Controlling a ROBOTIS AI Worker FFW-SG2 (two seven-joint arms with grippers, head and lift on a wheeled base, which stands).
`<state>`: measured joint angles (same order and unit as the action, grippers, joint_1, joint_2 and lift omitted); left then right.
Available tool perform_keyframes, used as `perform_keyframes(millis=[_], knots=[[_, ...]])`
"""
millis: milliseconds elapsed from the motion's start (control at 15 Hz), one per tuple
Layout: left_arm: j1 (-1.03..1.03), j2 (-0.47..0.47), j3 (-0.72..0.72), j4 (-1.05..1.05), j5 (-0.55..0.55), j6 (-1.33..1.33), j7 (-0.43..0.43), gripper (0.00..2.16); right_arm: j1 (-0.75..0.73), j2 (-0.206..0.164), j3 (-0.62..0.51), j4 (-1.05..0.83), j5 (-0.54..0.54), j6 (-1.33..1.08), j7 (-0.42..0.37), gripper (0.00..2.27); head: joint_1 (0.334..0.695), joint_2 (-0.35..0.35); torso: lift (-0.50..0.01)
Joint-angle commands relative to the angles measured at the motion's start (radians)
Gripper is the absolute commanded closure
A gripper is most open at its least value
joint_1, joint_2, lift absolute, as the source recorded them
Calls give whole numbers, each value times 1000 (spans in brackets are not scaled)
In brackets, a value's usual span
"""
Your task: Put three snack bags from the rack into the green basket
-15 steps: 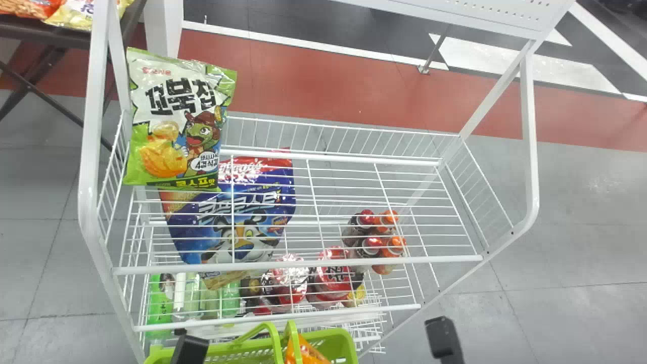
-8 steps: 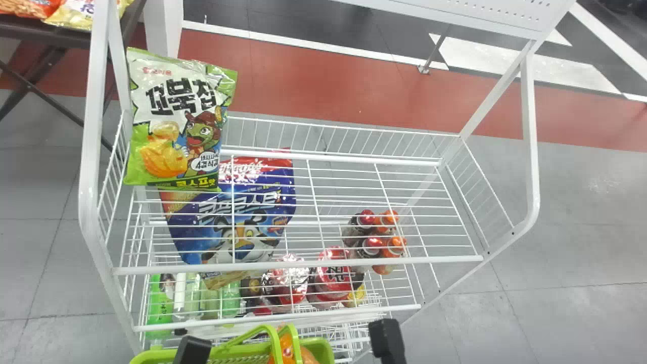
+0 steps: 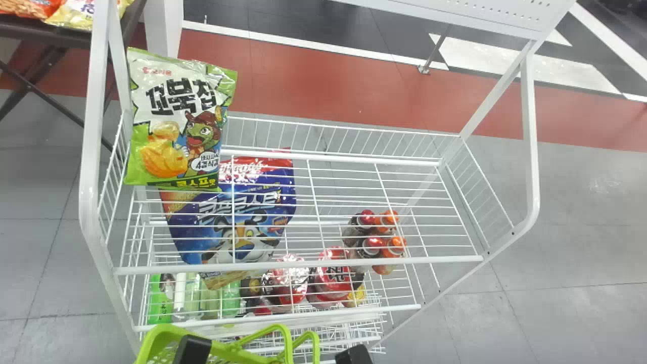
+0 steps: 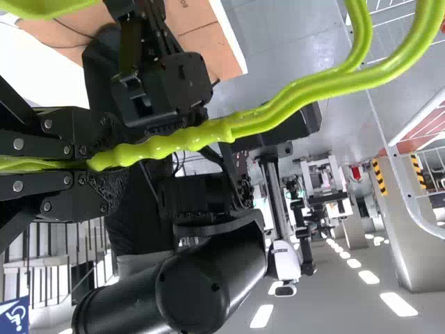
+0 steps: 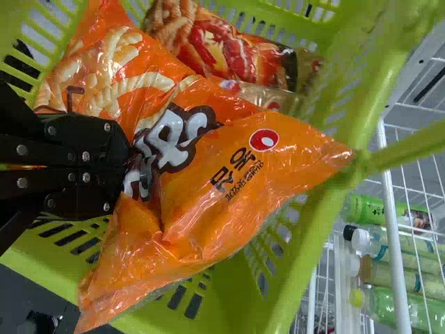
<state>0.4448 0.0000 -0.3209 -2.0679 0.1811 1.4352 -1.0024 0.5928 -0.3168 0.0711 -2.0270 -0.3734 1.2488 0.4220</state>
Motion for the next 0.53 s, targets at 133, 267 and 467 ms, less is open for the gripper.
perform_keyframes(millis=[133, 267, 467], knots=[[2, -3, 6, -1, 0, 0, -4, 1413, 110, -5, -97, -243, 79, 70, -58, 43, 695, -350, 0], [2, -3, 6, 0, 0, 0, -4, 1413, 136, -21, -137, -354, 105, 137, -51, 49, 695, -350, 0], [0, -3, 6, 2, 1, 0, -7, 1413, 151, -27, -175, -501, 156, 303, -12, 49, 695, -350, 0]])
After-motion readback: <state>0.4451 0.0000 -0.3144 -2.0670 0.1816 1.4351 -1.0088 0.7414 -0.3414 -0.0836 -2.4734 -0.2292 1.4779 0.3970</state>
